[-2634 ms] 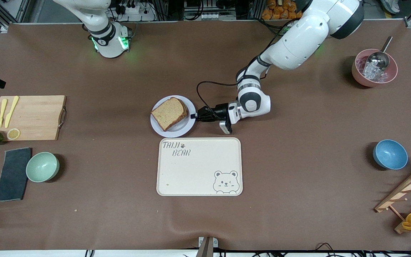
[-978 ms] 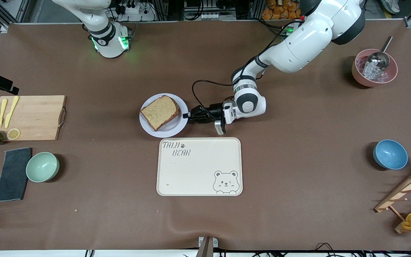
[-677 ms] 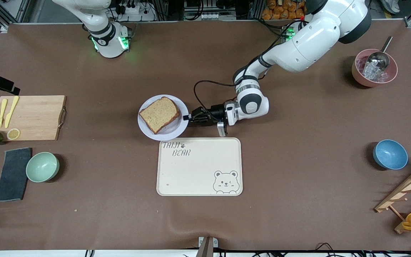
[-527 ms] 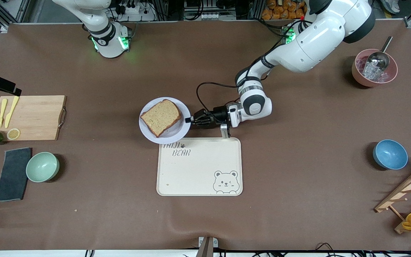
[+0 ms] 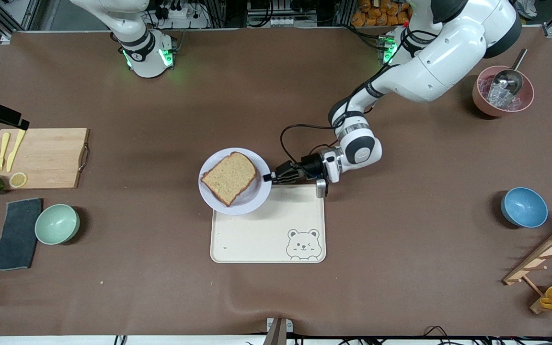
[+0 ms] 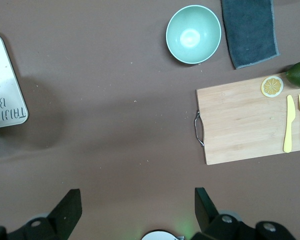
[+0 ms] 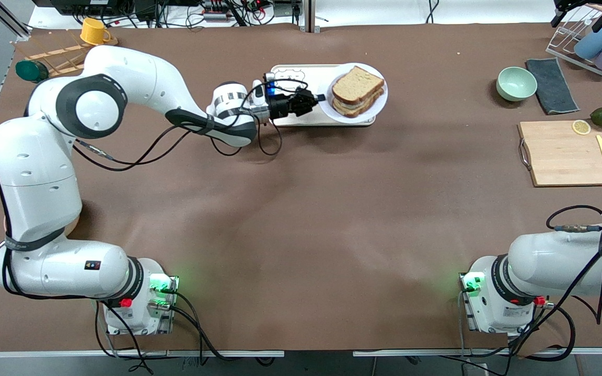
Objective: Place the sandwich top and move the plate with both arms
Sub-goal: 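Slide the plate onto the white bear tray with the left gripper, then open the left gripper and draw it back from the plate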
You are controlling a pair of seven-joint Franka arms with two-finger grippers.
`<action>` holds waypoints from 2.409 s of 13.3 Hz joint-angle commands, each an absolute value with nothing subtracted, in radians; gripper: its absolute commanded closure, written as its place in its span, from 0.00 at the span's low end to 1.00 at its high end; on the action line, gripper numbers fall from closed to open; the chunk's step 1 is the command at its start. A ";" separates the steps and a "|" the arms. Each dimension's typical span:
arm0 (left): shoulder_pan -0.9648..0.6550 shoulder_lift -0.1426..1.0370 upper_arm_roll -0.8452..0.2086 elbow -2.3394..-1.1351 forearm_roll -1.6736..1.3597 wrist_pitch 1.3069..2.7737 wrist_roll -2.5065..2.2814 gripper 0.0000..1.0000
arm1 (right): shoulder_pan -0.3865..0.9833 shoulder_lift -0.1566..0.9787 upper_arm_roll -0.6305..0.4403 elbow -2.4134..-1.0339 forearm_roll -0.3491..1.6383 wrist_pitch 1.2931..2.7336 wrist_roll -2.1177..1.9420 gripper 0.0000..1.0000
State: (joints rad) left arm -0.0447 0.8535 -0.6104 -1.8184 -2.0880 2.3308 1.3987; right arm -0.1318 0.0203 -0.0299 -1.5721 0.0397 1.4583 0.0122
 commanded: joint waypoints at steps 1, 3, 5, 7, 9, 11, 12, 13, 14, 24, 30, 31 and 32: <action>0.014 0.821 -0.629 -1.847 -2.070 2.329 1.404 1.00 | -0.138 0.014 -0.023 -1.571 0.040 1.462 0.028 0.00; 0.055 0.828 -0.626 -1.848 -2.017 2.329 1.372 1.00 | -0.141 0.014 -0.025 -1.571 0.040 1.462 0.028 0.00; 0.066 0.828 -0.615 -1.852 -1.993 2.332 1.332 1.00 | -0.143 0.014 -0.026 -1.571 0.038 1.465 0.028 0.00; 0.095 0.831 -0.606 -1.855 -1.983 2.332 1.330 1.00 | -0.144 0.014 -0.026 -1.568 0.032 1.473 0.026 0.00; 0.112 0.836 -0.597 -1.853 -1.983 2.332 1.328 1.00 | -0.144 0.014 -0.026 -1.566 0.026 1.476 0.026 0.00; 0.110 0.841 -0.571 -1.848 -1.982 2.332 1.321 1.00 | -0.137 0.017 -0.025 -1.545 0.025 1.471 0.025 0.00; 0.100 0.842 -0.557 -1.845 -1.982 2.332 1.307 1.00 | -0.133 0.021 -0.025 -1.533 0.023 1.467 0.023 0.00; 0.095 0.851 -0.545 -1.841 -1.982 2.332 1.302 1.00 | -0.136 0.029 -0.025 -1.531 0.026 1.465 0.026 0.00; 0.094 0.860 -0.531 -1.838 -1.979 2.332 1.301 1.00 | -0.143 0.035 -0.025 -1.528 0.032 1.465 0.020 0.00; 0.054 0.903 -0.469 -1.841 -1.937 2.332 1.301 0.95 | -0.137 0.046 -0.025 -1.497 0.029 1.462 0.017 0.00; 0.049 0.896 -0.462 -1.836 -1.891 2.332 1.256 0.65 | -0.137 0.060 -0.025 -1.494 0.037 1.460 0.014 0.00; 0.054 0.893 -0.462 -1.838 -1.882 2.332 1.246 0.65 | -0.133 0.060 -0.025 -1.496 0.035 1.460 0.014 0.00; 0.058 0.890 -0.462 -1.838 -1.865 2.332 1.235 0.65 | -0.133 0.060 -0.025 -1.499 0.032 1.459 0.014 0.00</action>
